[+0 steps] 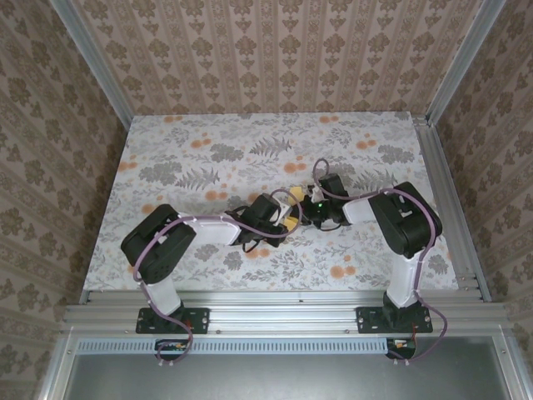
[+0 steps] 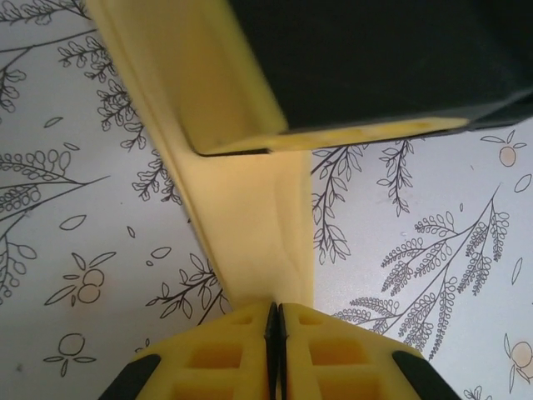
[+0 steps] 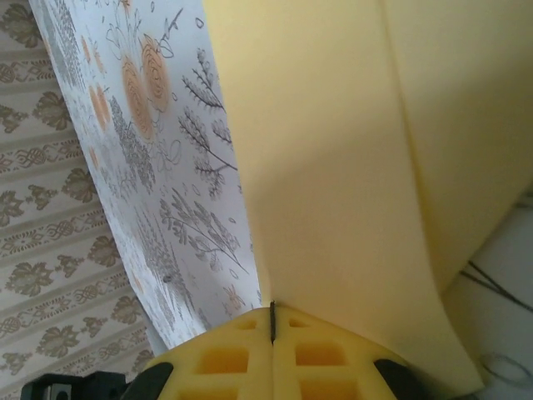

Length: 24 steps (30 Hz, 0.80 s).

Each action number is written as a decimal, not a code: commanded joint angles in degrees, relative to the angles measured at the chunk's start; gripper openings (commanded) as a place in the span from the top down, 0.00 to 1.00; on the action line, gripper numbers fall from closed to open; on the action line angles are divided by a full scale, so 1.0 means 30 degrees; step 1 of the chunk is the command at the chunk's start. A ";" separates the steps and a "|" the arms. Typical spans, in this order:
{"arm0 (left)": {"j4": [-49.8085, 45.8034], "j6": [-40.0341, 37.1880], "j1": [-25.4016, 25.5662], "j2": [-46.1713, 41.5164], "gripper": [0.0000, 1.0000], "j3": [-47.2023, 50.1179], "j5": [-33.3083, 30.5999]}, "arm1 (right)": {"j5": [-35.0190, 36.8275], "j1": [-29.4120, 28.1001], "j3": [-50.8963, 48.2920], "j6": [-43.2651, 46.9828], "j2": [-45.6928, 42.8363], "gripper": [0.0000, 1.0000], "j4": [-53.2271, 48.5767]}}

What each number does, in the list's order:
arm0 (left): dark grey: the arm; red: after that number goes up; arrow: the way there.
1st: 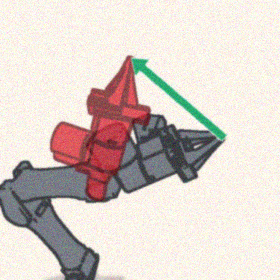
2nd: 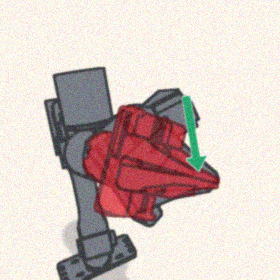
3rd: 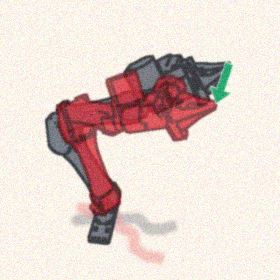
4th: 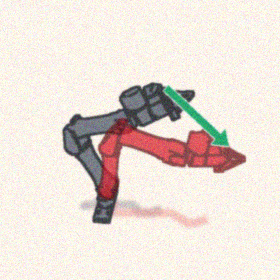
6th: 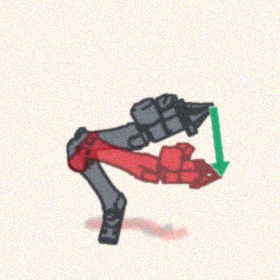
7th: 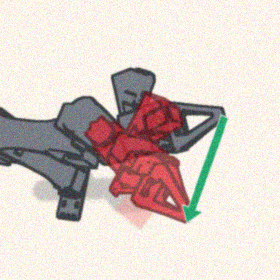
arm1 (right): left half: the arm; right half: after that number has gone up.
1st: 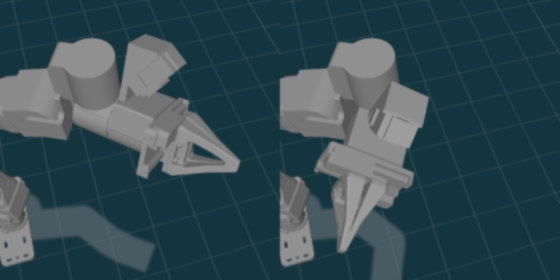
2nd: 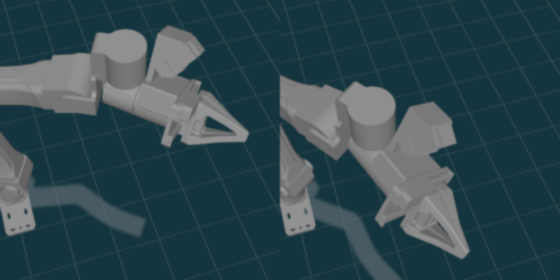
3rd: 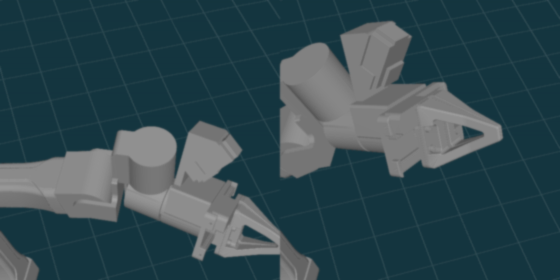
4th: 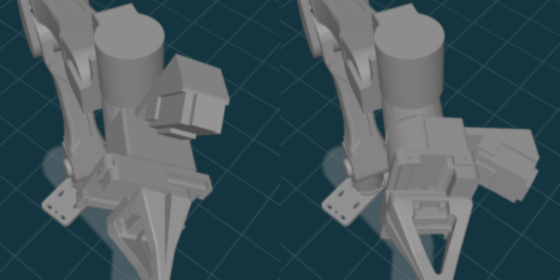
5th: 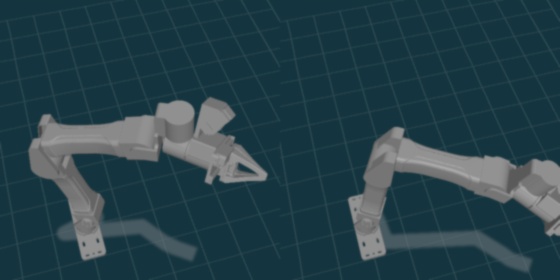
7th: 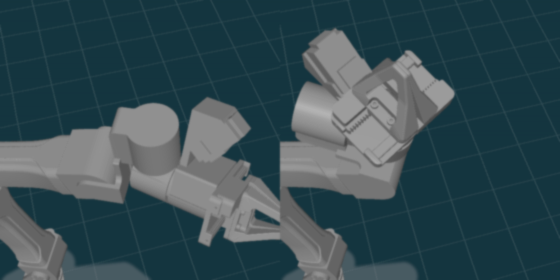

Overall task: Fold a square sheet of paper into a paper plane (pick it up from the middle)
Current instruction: Fold the wing for the fifth time at the center of the table.

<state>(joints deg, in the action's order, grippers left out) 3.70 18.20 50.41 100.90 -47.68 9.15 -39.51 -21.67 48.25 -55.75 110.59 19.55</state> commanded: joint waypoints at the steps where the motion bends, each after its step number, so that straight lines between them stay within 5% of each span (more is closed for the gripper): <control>1: -0.5391 0.0198 0.0322 0.1119 0.88 0.1622 0.0124 | 0.1104 0.0155 0.0438 0.0553 0.1059 0.96 -0.0805; 10: -0.5973 0.1405 0.1607 0.0702 0.88 0.2003 -0.0627 | 0.3907 0.0542 0.0851 0.2740 0.1373 0.98 -0.4798; 24: -0.7371 0.3695 0.4014 -0.0141 0.88 0.2368 -0.1972 | 0.5342 0.0619 0.0427 0.3256 0.1719 0.99 -0.5194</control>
<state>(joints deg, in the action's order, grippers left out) 2.50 26.02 58.78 97.93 -45.01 -2.00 -39.24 -21.80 51.92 -47.86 111.59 11.92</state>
